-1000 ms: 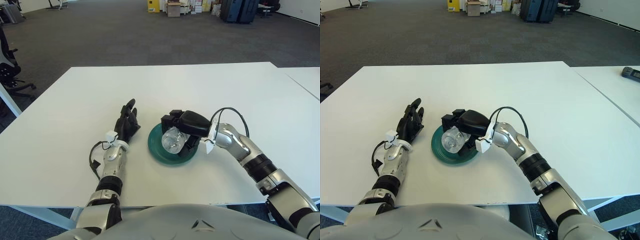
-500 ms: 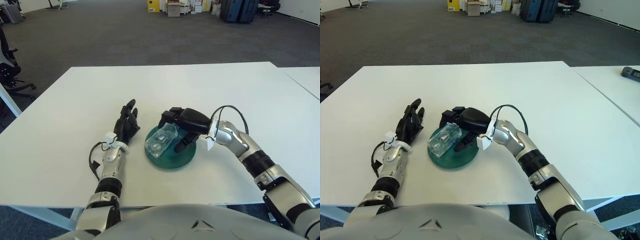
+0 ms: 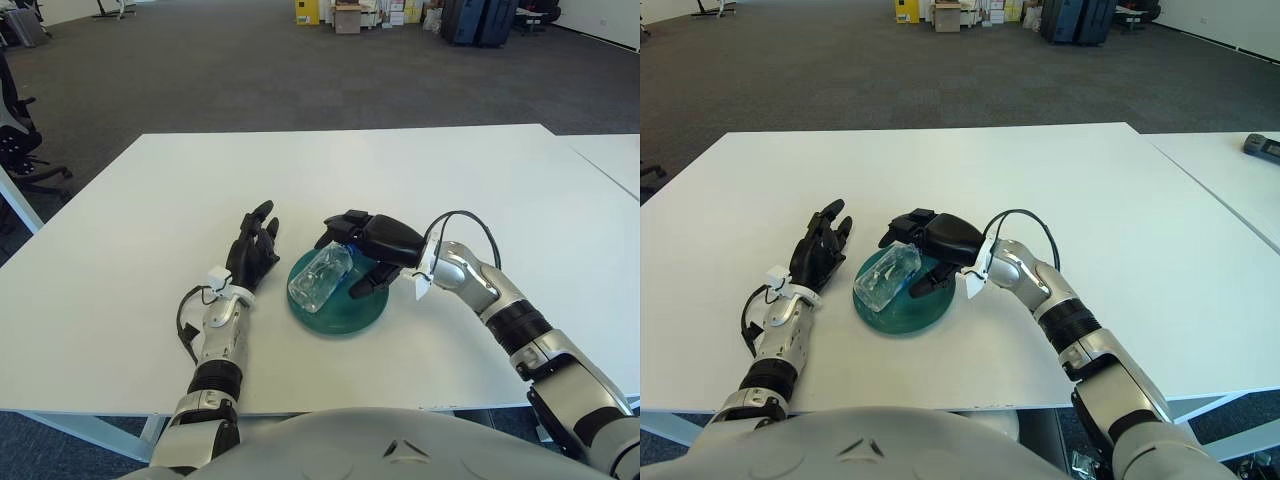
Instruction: Put the bottle into the plate.
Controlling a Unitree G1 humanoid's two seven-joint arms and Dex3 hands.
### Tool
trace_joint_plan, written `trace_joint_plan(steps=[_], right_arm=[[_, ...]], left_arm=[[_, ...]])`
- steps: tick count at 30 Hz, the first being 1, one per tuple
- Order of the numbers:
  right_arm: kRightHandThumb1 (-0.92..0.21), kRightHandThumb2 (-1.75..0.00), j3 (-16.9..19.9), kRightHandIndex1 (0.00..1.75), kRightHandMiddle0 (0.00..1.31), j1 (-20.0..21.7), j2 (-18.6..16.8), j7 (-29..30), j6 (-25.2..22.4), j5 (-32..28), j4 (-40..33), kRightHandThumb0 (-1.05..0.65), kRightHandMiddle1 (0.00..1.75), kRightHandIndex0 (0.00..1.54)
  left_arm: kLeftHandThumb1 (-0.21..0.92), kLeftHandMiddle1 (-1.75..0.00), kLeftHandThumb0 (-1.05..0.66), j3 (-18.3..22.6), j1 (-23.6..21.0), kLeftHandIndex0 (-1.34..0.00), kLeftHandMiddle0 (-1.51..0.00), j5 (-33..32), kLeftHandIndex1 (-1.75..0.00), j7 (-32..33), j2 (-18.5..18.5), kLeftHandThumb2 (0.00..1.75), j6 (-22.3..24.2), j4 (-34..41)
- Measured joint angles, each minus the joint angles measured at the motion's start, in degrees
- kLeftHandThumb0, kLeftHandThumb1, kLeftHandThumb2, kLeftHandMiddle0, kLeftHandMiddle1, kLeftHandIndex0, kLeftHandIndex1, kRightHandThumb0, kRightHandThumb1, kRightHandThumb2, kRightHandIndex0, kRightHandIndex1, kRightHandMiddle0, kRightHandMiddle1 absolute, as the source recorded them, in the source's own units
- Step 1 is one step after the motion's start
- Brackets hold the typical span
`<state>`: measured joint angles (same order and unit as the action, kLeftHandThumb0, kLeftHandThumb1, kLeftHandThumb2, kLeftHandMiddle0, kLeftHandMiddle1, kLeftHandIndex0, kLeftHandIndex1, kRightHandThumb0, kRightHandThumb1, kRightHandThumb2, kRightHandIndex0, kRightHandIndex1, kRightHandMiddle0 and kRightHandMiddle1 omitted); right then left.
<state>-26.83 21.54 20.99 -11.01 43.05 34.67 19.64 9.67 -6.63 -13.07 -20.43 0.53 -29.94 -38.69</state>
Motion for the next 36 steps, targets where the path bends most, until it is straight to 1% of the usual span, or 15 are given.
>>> trace_joint_plan(steps=[5, 9, 11, 13, 14, 16, 19, 22, 25, 29, 31, 34, 36], right_arm=[[-0.92, -0.78, 0.75, 0.0, 0.0, -0.19, -0.01, 0.42, -0.33, -0.29, 0.0, -1.05, 0.43, 0.03], [-0.92, -0.77, 1.49, 0.01, 0.0, -0.42, -0.17, 0.5, -0.53, -1.6, 0.0, -1.05, 0.43, 0.05], [-0.92, -0.77, 2.35, 0.03, 0.0, -0.7, -0.47, 0.62, -0.85, -2.91, 0.01, -1.05, 0.49, 0.1], [-0.92, -0.74, 3.87, 0.05, 0.0, -1.25, -1.12, 1.22, -1.33, -5.37, 0.09, -1.05, 0.6, 0.2], [-0.92, -0.72, 4.87, 0.06, 0.0, -1.6, -1.63, 1.69, -1.59, -6.86, 0.19, -1.04, 0.65, 0.25], [-0.92, -0.71, 7.21, 0.08, 0.0, -2.44, -3.1, 2.97, -2.43, -10.25, 0.47, -1.02, 0.71, 0.31], [-0.92, -0.69, 10.65, 0.09, 0.0, -3.26, -5.5, 5.29, -3.71, -15.07, 1.74, -0.98, 0.75, 0.36], [-0.92, -0.68, 14.75, 0.08, 0.0, -3.2, -7.21, 8.46, -3.86, -18.56, 5.92, -0.9, 0.72, 0.38], [-0.92, -0.67, 18.59, 0.07, 0.0, -2.3, -7.52, 11.46, -3.62, -21.07, 12.15, -0.82, 0.66, 0.37], [-0.92, -0.68, 23.49, 0.03, 0.0, -1.33, -7.45, 12.61, -3.75, -25.48, 21.65, -0.73, 0.57, 0.33], [-0.92, -0.7, 26.2, 0.02, 0.0, -1.05, -8.14, 13.64, -4.61, -28.08, 26.01, -0.69, 0.53, 0.31], [-0.92, -0.72, 29.37, 0.01, 0.0, -1.42, -10.01, 17.53, -6.93, -30.38, 29.95, -0.66, 0.49, 0.28], [-0.92, -0.74, 30.56, 0.0, 0.0, -2.12, -11.06, 19.7, -7.34, -31.19, 31.48, -0.65, 0.49, 0.27]], left_arm=[[0.92, -0.03, -0.81, 0.04, 0.1, 0.0, -0.37, -0.04, -0.77, -0.66, 0.03, 0.94, -0.34, 0.13], [0.92, -0.02, -0.81, 0.31, 0.1, 0.0, -0.36, -0.73, -0.75, -1.5, 0.14, 0.93, -0.39, 0.25], [0.92, -0.02, -0.81, 0.45, 0.1, 0.0, -0.36, -1.27, -0.74, -1.75, 0.19, 0.93, -0.36, 0.31], [0.92, -0.02, -0.81, 0.58, 0.1, 0.0, -0.36, -1.81, -0.73, -1.94, 0.26, 0.92, -0.3, 0.36], [0.92, -0.02, -0.81, 0.65, 0.1, 0.0, -0.36, -2.02, -0.73, -2.03, 0.28, 0.91, -0.28, 0.38], [0.92, -0.02, -0.82, 0.73, 0.1, 0.0, -0.36, -2.23, -0.73, -2.09, 0.29, 0.9, -0.25, 0.37], [0.92, -0.02, -0.82, 0.79, 0.1, 0.0, -0.37, -2.23, -0.73, -2.09, 0.25, 0.89, -0.09, 0.34], [0.92, -0.01, -0.83, 0.74, 0.04, 0.0, -0.36, -2.18, -0.73, -2.09, 0.29, 0.89, 0.13, 0.35], [0.92, -0.01, -0.84, 0.7, 0.01, 0.0, -0.36, -2.08, -0.71, -2.08, 0.27, 0.9, 0.12, 0.39], [0.92, -0.01, -0.85, 0.66, 0.1, 0.0, -0.36, -1.68, -0.7, -1.97, 0.09, 0.9, 0.12, 0.38], [0.92, -0.01, -0.85, 0.64, 0.23, 0.0, -0.36, -1.31, -0.69, -1.8, -0.03, 0.9, 0.13, 0.34], [0.92, -0.01, -0.84, 0.68, 0.34, 0.0, -0.36, -1.08, -0.68, -1.63, -0.23, 0.9, 0.25, 0.27], [0.92, -0.01, -0.84, 0.74, 0.36, 0.0, -0.36, -1.09, -0.68, -1.61, -0.33, 0.9, 0.3, 0.22]])
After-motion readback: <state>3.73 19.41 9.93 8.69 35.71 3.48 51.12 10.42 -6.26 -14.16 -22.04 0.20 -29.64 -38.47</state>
